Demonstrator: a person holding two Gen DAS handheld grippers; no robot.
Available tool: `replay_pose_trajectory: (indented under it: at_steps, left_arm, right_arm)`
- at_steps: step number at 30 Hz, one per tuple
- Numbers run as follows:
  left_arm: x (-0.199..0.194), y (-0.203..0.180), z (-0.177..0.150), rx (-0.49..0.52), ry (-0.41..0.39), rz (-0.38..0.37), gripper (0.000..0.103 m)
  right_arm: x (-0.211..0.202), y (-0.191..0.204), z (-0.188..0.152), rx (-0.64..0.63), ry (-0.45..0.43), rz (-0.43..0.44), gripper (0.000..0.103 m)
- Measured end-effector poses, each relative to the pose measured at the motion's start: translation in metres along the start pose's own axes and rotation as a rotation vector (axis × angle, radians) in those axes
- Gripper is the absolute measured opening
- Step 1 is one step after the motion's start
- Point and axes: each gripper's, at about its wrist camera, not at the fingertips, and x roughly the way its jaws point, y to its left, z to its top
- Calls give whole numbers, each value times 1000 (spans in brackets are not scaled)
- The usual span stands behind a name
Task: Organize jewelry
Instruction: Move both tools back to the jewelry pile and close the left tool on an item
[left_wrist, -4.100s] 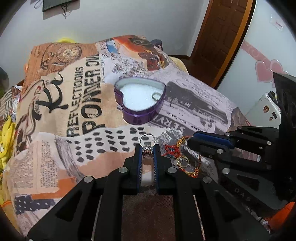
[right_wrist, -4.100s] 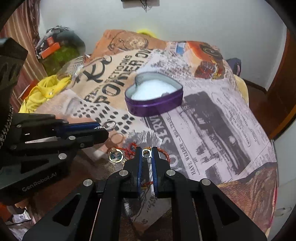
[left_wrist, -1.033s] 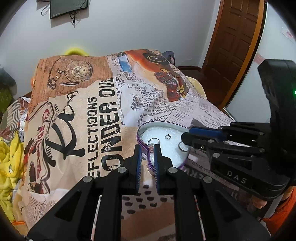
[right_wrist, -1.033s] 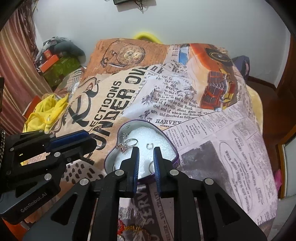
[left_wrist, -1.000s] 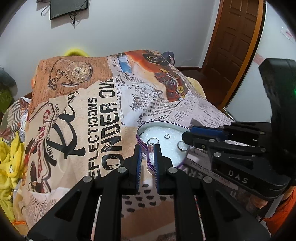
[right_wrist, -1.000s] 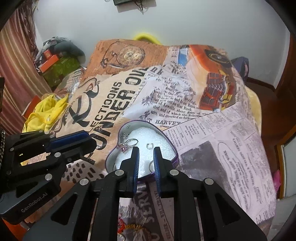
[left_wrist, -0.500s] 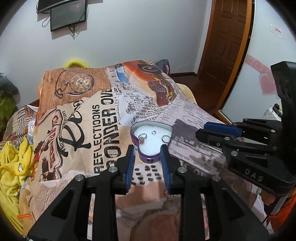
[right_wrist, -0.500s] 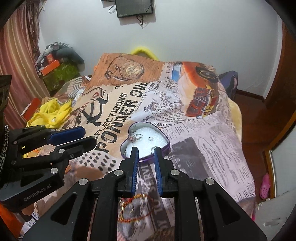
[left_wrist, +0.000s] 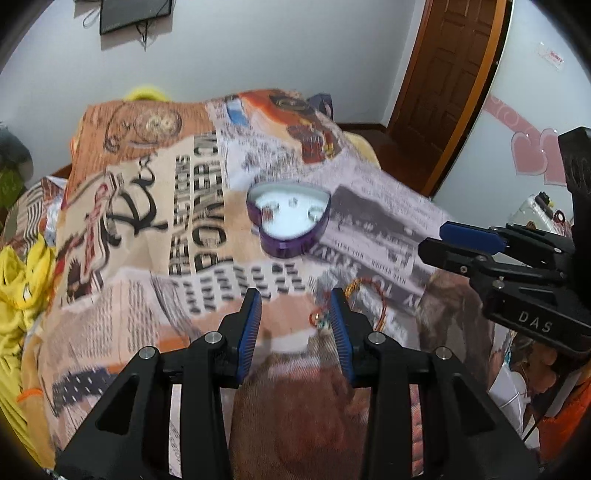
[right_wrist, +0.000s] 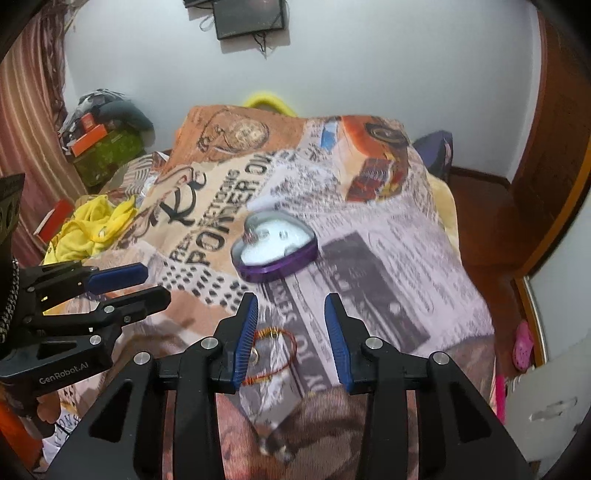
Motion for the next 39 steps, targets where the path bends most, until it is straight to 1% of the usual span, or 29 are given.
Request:
replay_pose_trajectory:
  at_steps: [3,6,8,11,17,20,25,26,28,33,38,39]
  left_arm:
    - [7,2,-10,0,29,2,37]
    - [15,4,-18,-10,55,-7,37]
    - [21,4,-19,-15,66,-7,37]
    - [31,4,-22,-18,90,-18,37]
    - [52,-5,-27,10,142,-48,37]
    - [57,-9,-27,26,140,-49,37]
    - [62,-10,-23,32,138,-56,36]
    - [62,-9,-22,29,134,-58,35]
    - [62,-7,-21,27,133,-63,26]
    - [64,-8,-19,25,130,-81,17]
    - [63,-10,-17,30,105,-97,13]
    - [63,-10,-16,30,102,-101,10]
  right_arm:
    - [8,-2,-11,5,34,-9,34]
    - [20,-2,-19,-19,59,-55,34]
    - [28,-3,-23,-28,81,-67,34]
    - [37,-7,-26,-25,105,-63,34]
    - [50,-14,-32,-20,140,-44,34]
    - [54,-14,-34,-27,152,-29,34]
    - [56,-11,-34,-69,148,-21,34]
    - [56,-11,-33,-77,146,-18,34]
    - [59,-11,-32,-83,145,-17,34]
    - [65,-10,-29,-101,139,-11,34]
    - [67,-5,-27,-134,128,-10,34]
    - [67,-5,-27,-138,121,-9,34]
